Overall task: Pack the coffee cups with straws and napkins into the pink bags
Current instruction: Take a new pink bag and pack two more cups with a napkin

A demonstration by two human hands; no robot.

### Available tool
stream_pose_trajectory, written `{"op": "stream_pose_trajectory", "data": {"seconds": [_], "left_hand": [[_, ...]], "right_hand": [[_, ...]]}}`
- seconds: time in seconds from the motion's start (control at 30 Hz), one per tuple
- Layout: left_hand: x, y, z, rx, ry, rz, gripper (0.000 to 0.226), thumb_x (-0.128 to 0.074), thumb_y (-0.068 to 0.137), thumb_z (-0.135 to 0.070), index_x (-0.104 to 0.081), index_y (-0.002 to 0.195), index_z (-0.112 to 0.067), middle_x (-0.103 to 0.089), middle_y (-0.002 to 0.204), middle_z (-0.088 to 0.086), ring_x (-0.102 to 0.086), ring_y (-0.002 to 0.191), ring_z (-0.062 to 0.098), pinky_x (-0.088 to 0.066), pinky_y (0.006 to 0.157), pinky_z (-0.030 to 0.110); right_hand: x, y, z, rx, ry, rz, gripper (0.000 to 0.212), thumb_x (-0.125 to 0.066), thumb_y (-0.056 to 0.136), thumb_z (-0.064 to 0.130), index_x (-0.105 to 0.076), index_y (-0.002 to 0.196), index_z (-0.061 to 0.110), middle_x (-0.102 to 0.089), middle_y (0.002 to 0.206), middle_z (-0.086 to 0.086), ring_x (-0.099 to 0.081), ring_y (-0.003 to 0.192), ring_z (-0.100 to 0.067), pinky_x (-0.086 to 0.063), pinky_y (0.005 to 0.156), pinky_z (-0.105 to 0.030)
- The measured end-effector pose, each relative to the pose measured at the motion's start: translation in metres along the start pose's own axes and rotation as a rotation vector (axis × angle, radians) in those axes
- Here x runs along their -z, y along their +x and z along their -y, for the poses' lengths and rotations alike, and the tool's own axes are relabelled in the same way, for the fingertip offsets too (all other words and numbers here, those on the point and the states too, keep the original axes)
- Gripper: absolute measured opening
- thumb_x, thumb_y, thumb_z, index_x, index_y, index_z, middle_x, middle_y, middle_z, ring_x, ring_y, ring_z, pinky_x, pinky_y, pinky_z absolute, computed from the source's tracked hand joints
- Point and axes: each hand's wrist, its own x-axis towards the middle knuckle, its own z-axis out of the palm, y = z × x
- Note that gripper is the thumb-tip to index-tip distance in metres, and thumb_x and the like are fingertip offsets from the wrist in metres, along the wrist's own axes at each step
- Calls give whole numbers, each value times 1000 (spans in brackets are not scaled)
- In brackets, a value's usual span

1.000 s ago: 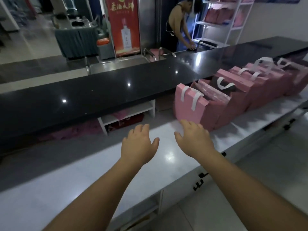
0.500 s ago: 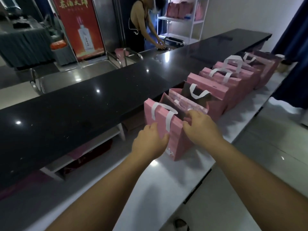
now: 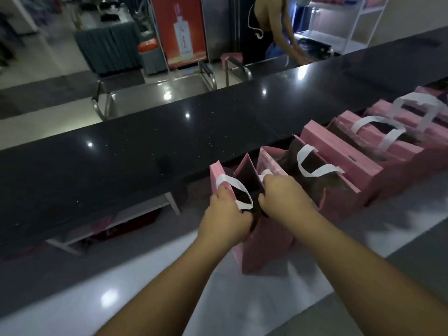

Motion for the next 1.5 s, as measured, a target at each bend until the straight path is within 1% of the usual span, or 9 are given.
{"op": "stream_pose_trajectory", "data": {"seconds": [0.1, 0.2, 0.37, 0.5, 0.63, 1.0, 1.1, 1.2, 1.5], "left_hand": [[2, 2, 6, 60, -26, -55, 54, -52, 91, -38, -42, 140, -16, -64, 114, 4, -63, 93, 29, -45, 62, 34], [7, 2, 17, 124, -118, -89, 25, -47, 102, -35, -62, 103, -15, -69, 91, 1, -64, 77, 20, -51, 61, 32], [20, -12, 39, 187, -251, -174, 30, -47, 98, -21, -56, 70, -16, -56, 63, -1, -48, 55, 19, -35, 51, 27], [35, -43, 68, 243, -340, -210, 34, -47, 102, -28, -65, 81, -8, -65, 72, 9, -49, 60, 19, -38, 55, 33], [56, -93, 111, 306, -444, -290, 33, -48, 98, -37, -66, 81, -15, -68, 72, -1, -55, 63, 19, -43, 57, 34], [125, -320, 288, 486, -649, -597, 33, -47, 105, -46, -71, 92, -28, -76, 90, -6, -71, 89, 24, -63, 77, 46], [136, -395, 334, 522, -660, -708, 32, -50, 103, -51, -70, 83, -35, -71, 76, -19, -68, 79, 15, -59, 66, 36], [139, -465, 378, 587, -692, -827, 25, -54, 103, -50, -70, 88, -38, -74, 85, -20, -71, 87, 10, -61, 73, 34], [155, -628, 462, 768, -793, -1080, 29, -53, 102, -57, -74, 92, -40, -77, 81, -17, -71, 70, -1, -52, 57, 23]], "right_hand": [[-9, 10, 1, 18, -76, 69, 22, -57, 88, 15, -61, 110, 19, -59, 112, -4, -63, 104, -34, -56, 79, -44], [-14, 15, 4, -50, -91, 169, 32, -61, 86, 10, -60, 117, 19, -53, 119, -3, -62, 104, -36, -54, 77, -51], [-19, 6, 6, -2, -124, 108, 30, -64, 88, 20, -65, 119, 22, -51, 110, -1, -51, 79, -25, -38, 54, -32], [-16, -9, 27, -15, -95, 138, 21, -61, 92, 21, -64, 112, 24, -54, 91, -3, -53, 71, -23, -38, 53, -30], [-21, -39, 71, 91, -47, 134, 6, -59, 94, 18, -56, 93, 23, -47, 68, 4, -45, 55, -13, -28, 45, -26], [-63, -224, 287, 590, -18, 164, 8, -48, 95, 20, -53, 89, 23, -51, 66, 8, -50, 56, -12, -29, 43, -25], [-77, -289, 341, 700, -8, 160, 16, -48, 94, 22, -48, 78, 27, -50, 63, 9, -48, 54, -11, -26, 42, -24], [-96, -347, 392, 811, -7, 161, 18, -48, 93, 26, -52, 76, 27, -56, 68, 6, -53, 57, -14, -31, 45, -26], [-140, -494, 525, 1157, 21, 194, 19, -49, 95, 30, -55, 77, 29, -48, 60, 11, -48, 51, -10, -29, 42, -23]]}}
